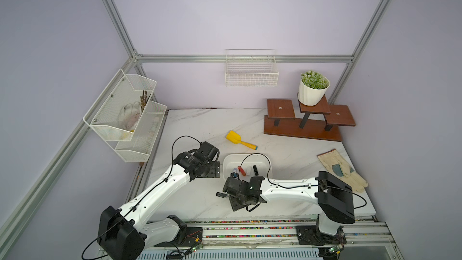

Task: Put the usb flash drive into the storage box
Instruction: Pick up the USB flash from the center of the board.

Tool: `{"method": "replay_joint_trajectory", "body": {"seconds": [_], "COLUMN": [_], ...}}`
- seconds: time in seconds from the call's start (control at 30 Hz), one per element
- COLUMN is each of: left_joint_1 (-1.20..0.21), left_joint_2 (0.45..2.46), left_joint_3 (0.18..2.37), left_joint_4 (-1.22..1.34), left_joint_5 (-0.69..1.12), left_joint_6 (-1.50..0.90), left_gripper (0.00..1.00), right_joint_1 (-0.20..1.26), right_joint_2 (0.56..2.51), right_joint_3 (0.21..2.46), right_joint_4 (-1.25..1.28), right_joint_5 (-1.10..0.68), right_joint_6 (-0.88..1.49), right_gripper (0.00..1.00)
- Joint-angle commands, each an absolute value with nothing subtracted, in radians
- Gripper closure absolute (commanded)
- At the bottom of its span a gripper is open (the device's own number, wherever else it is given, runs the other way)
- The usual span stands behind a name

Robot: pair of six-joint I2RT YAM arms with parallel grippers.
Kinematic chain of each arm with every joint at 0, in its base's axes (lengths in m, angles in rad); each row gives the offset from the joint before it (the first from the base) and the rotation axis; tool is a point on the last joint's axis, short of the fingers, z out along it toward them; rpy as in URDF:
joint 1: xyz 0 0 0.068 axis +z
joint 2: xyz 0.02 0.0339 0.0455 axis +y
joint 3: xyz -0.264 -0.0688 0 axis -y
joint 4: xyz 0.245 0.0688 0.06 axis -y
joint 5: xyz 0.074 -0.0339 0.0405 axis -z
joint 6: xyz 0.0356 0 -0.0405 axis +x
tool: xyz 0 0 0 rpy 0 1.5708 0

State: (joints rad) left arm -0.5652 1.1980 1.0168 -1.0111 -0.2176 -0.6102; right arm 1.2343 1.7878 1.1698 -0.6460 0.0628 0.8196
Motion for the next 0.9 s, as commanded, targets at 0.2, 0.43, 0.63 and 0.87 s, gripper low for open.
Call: {"method": "replay_joint_trajectory", "body": {"seconds": [0.2,0.43,0.63,0.87], "left_joint_1": [-0.565,-0.566,-0.566,-0.565], "left_joint_2": [1.187,1.170,1.169,1.176], "left_joint_3": [1.014,0.997,0.992,0.991], "left_joint_4": [-1.000,-1.000,-1.001,-1.000], "left_joint_5": [-0.202,-0.204,-0.201,-0.199], "left_joint_6": [-0.635,-0.636,-0.635,-0.633], "left_gripper": [0.05,0.05,0.05,0.05], "right_joint_1": [1.252,1.252,1.252,1.252], "right_joint_2": [1.852,1.903,1.932,1.941], "right_joint_3": [1.186,1.229,1.252,1.256], "right_joint_4": [-0.669,-0.683,-0.738,-0.781], "right_joint_5": [0.085,0.103,0.121,0.140], "right_joint_6": [0.802,0.800,0.798,0.793], "right_gripper": [0.48,0.50,0.58,0.63]}}
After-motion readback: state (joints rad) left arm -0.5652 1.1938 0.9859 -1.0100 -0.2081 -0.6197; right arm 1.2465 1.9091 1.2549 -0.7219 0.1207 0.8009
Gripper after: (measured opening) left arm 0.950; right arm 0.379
